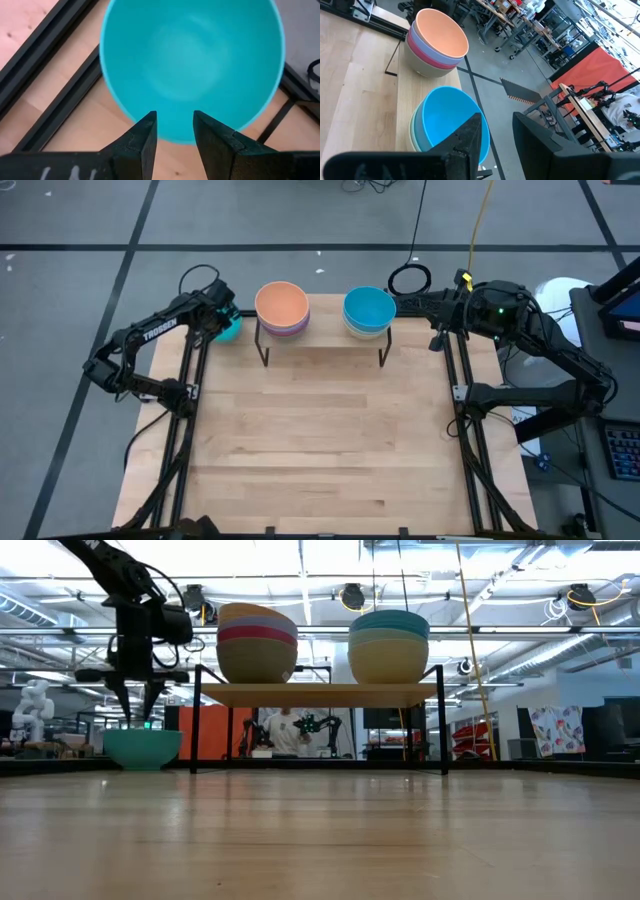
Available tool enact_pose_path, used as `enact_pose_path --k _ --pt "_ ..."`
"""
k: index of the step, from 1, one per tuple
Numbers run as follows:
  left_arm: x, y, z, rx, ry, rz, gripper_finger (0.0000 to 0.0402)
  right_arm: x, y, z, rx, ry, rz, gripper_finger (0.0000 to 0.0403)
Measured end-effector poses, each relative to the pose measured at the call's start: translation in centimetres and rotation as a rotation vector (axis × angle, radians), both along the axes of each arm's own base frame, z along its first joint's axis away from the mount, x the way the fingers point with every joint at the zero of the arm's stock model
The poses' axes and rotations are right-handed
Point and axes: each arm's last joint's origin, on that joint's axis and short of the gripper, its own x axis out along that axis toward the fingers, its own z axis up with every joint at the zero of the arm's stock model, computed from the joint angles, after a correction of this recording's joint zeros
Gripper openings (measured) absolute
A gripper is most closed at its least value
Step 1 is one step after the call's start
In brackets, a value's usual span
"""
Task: Place and stack bowls onto a shelf
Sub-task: Stack the light blue bowl on top of the blue bowl on the shelf
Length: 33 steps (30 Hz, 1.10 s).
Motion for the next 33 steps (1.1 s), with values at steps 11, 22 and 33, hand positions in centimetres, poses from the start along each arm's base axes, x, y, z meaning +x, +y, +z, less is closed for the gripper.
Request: enact_pose_path --k 11,22,33 --pt "-0.6 -0.5 -0.2 -0.08 0.017 0.049 0.0131 0.0 0.0 0.0 -0.007 0.004 0.002 0.0102" --pt "-1.0 -0.5 -0.3 -0.099 0.004 0.091 0.0131 0.0 0.0 0.0 -0.021 0.014 0.007 0.0102" --pt "-1.2 -0.6 -0.3 -0.123 -0.015 0.155 0.0131 0.0 0.0 0.0 -0.022 0.015 0.007 0.0102"
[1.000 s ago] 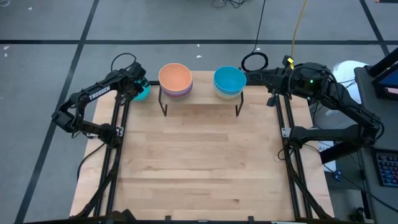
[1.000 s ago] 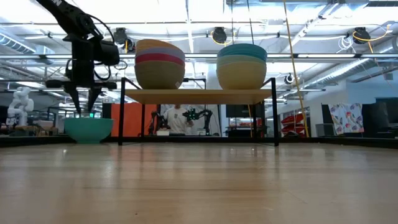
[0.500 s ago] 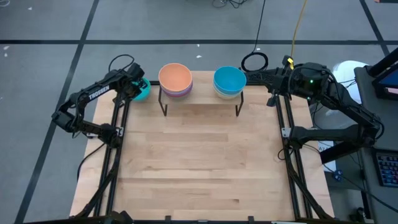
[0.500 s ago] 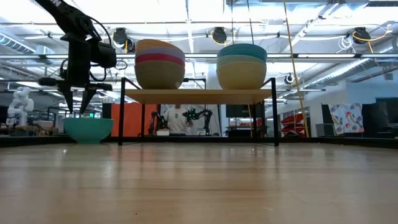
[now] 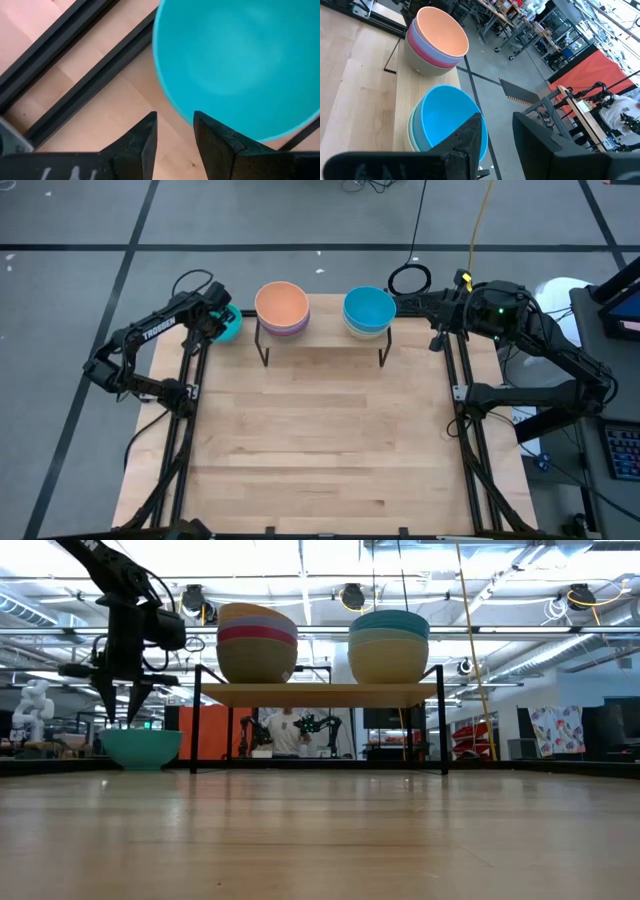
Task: Place and stack bowls onto a shelf
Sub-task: Stack the light blue bowl on top of the blue bowl on the shelf
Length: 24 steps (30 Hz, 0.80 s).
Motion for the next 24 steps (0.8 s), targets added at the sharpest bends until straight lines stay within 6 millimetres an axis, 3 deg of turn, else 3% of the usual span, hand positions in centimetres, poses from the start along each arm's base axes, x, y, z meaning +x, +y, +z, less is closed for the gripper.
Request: enact_pose_path --k 24 --pt "-0.85 0.37 -0.03 -0.005 -0.004 0.076 0.0131 0.0 0.0 0.0 -0.04 0.026 0.013 0.0102"
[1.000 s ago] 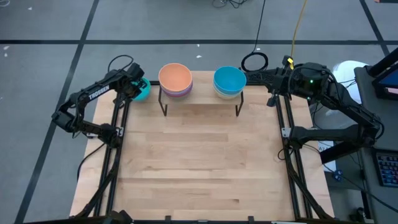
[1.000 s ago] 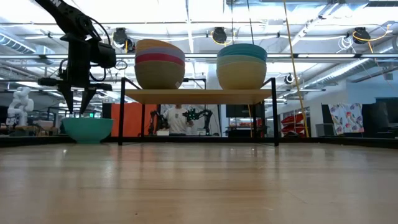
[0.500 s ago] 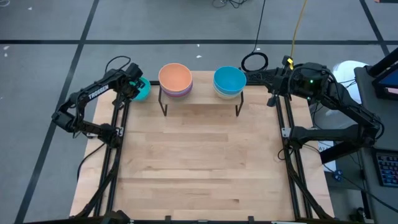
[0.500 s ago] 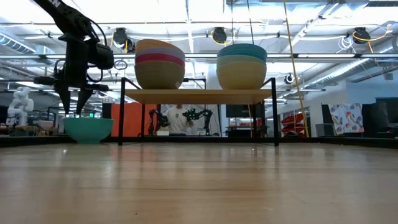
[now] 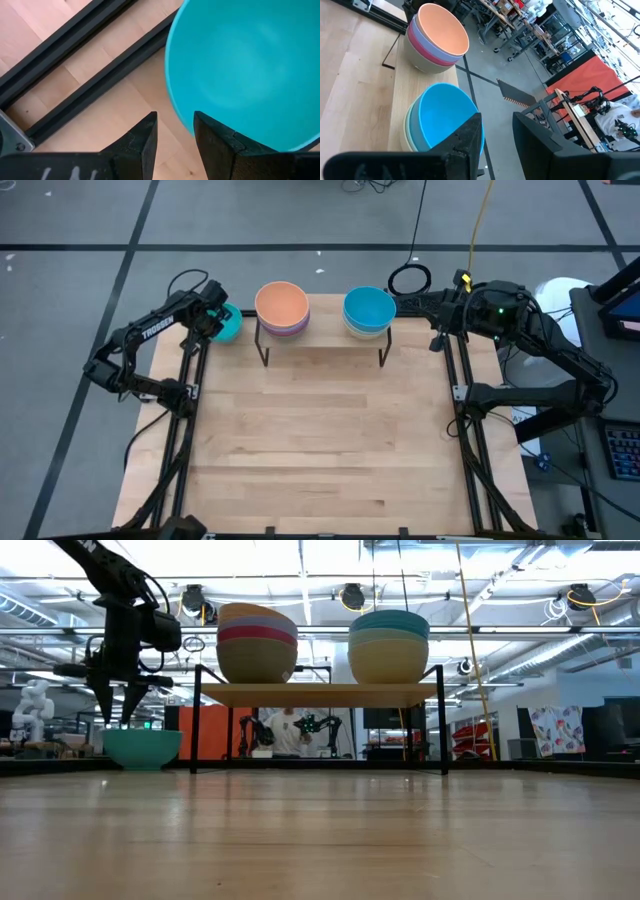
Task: Place and stack bowls onto a shelf
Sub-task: Stack the light blue bowl on top of the blue bowl on the shelf
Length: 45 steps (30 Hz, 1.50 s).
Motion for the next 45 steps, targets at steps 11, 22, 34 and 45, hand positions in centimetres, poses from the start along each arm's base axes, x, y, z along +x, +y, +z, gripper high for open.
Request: enact_pose_path --k 11,22,34,45 --pt "0.2 1.2 -1.2 -0.026 0.002 -0.057 0.0131 0.0 0.0 0.0 -0.003 0.002 0.0 0.0102" --pt "0.4 1.6 -2.3 -0.079 0.039 -0.141 0.0131 0.0 0.0 0.0 -0.003 0.001 0.001 0.0102" --pt "0.4 1.8 -2.3 -0.067 0.074 -0.231 0.0131 0.0 0.0 0.0 -0.003 0.001 0.001 0.0102" --pt "-0.1 0.6 -5.3 -0.084 0.032 -0.214 0.0054 0.0 0.0 0.0 -0.009 0.005 0.003 0.0102"
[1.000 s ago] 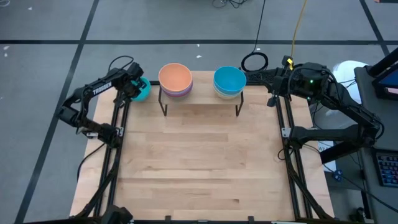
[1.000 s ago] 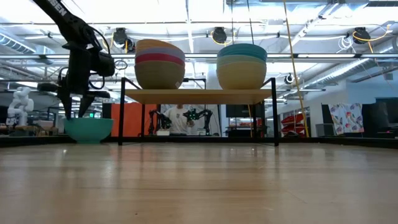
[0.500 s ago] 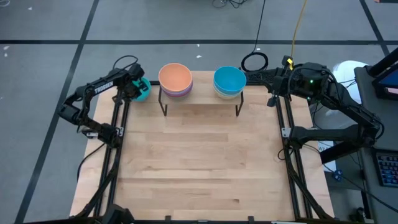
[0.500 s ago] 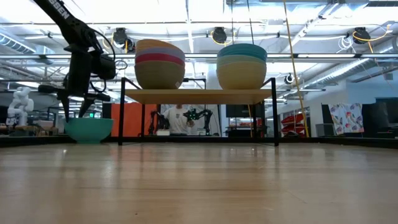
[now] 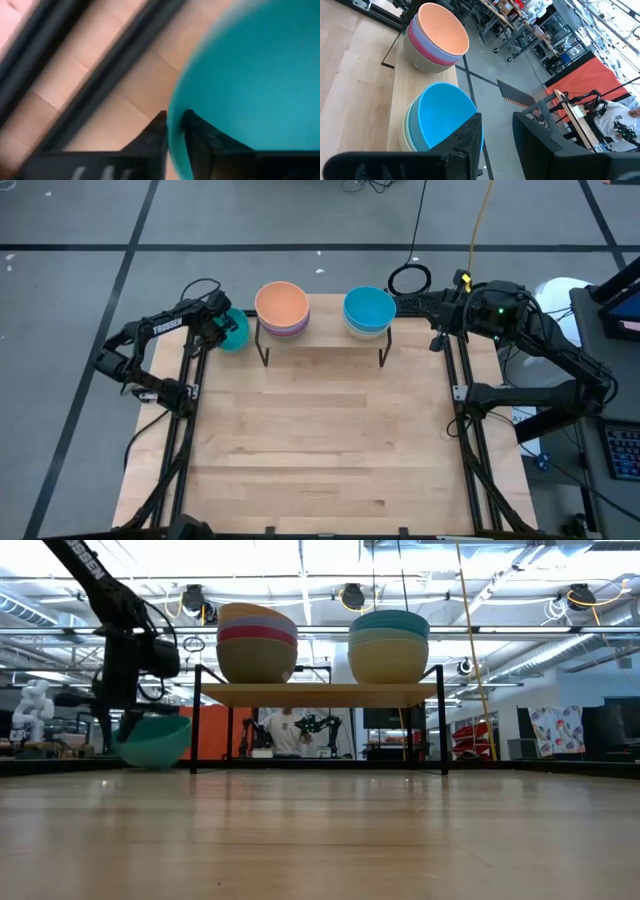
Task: Place and stack bowls onto a shelf
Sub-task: Stack the light blue bowl on top of the blue bowl on the shelf
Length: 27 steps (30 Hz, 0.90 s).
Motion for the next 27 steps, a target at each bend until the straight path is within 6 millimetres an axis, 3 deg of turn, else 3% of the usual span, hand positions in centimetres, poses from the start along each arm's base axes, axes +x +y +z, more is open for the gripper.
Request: enact_pose_path --k 3,9,18,27 --pt "-0.1 -0.3 -0.3 -0.006 -0.011 -0.046 0.002 0.0 0.0 0.0 0.0 0.0 0.0 0.0102" --pt "-0.1 -0.4 0.6 0.025 -0.03 -0.085 0.0017 0.0 0.0 0.0 -0.004 0.002 0.002 0.0102" --pt "-1.6 -1.8 3.8 0.172 -0.047 -0.096 0.001 -0.1 0.0 0.0 -0.015 0.005 0.001 0.0102" --pt "-3.5 -4.9 7.6 0.343 -0.039 -0.117 0.001 -0.4 0.2 0.2 -0.019 -0.005 0.0 0.0102"
